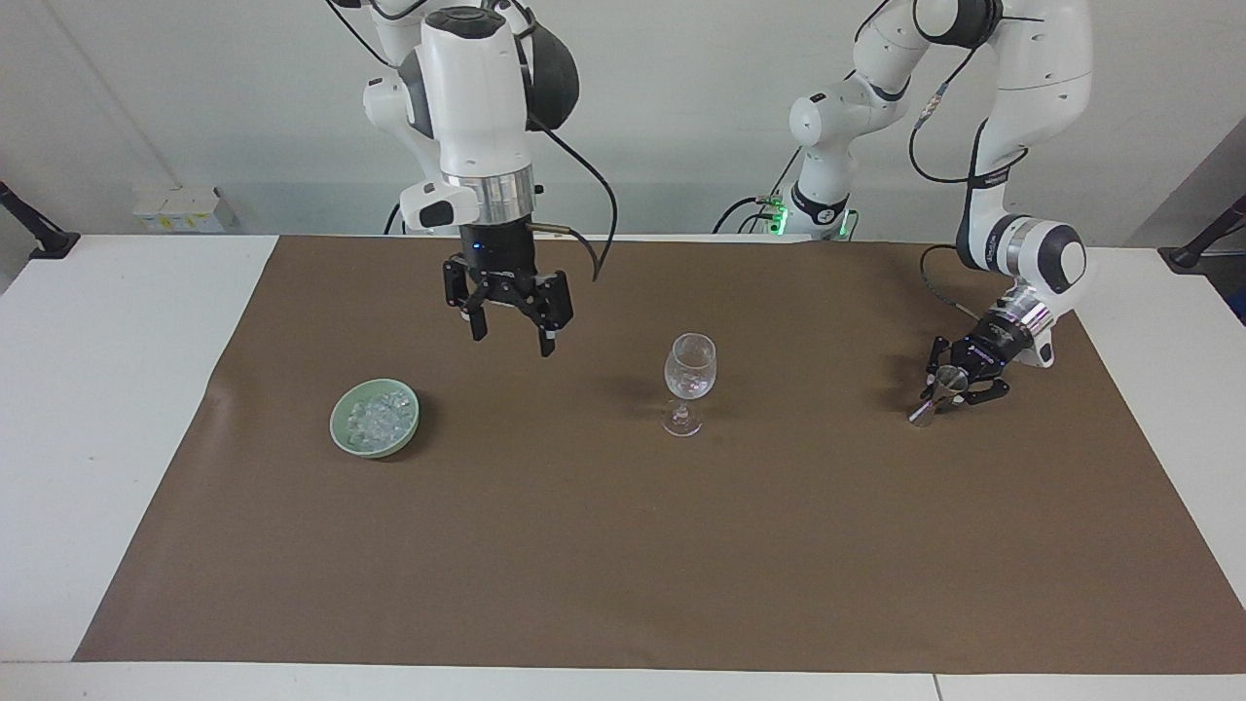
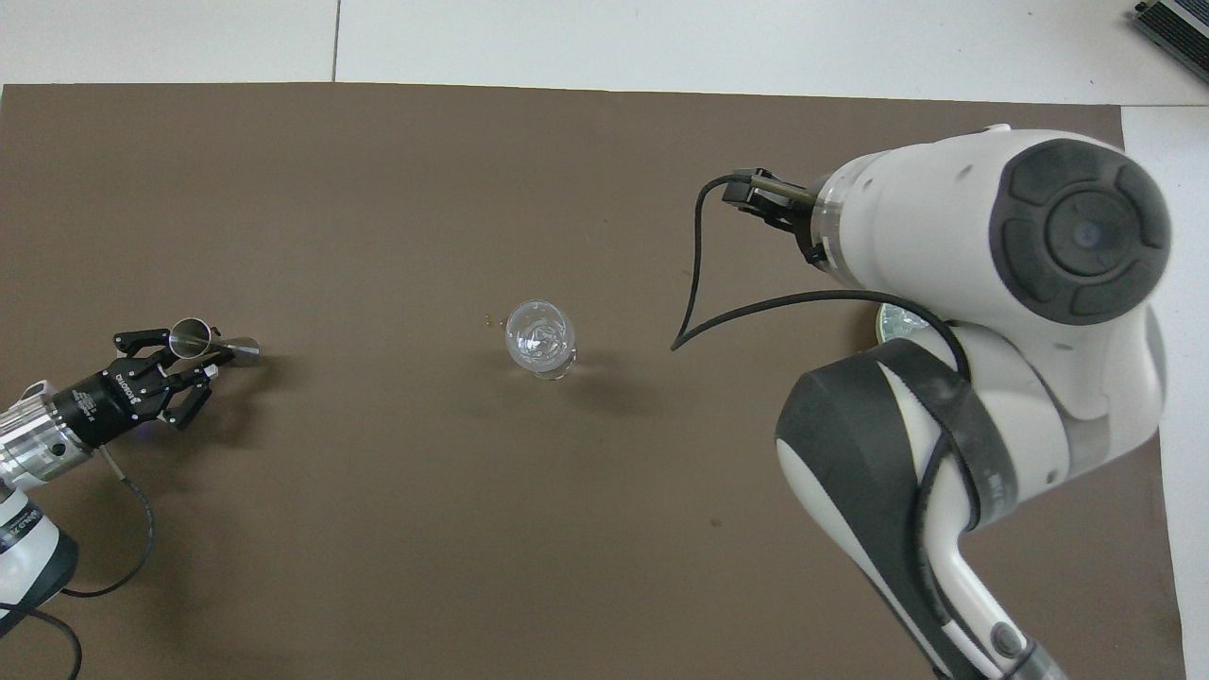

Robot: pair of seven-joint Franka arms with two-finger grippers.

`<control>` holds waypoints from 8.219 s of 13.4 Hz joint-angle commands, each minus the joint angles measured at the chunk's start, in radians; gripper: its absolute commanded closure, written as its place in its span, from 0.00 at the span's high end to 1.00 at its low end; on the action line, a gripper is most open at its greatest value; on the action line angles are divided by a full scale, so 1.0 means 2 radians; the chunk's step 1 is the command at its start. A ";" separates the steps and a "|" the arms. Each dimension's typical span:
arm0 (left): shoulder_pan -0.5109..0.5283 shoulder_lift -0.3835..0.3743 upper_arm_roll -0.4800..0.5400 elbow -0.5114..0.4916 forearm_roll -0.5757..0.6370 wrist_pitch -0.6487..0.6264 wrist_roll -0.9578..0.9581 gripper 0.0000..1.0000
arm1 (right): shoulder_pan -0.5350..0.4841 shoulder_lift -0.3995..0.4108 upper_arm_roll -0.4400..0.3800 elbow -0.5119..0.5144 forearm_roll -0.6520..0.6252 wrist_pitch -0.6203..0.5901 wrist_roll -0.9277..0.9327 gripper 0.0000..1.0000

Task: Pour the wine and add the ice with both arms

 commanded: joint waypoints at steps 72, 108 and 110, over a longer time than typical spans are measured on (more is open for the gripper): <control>-0.200 -0.155 -0.012 0.272 0.729 -0.042 0.194 1.00 | -0.040 -0.090 -0.151 -0.008 0.075 -0.232 -0.306 1.00; -0.208 -0.121 -0.003 0.356 0.757 -0.178 0.323 1.00 | -0.040 -0.090 -0.151 -0.009 0.086 -0.232 -0.309 1.00; -0.208 -0.121 -0.004 0.355 0.757 -0.178 0.323 1.00 | -0.040 -0.090 -0.151 -0.009 0.085 -0.232 -0.309 1.00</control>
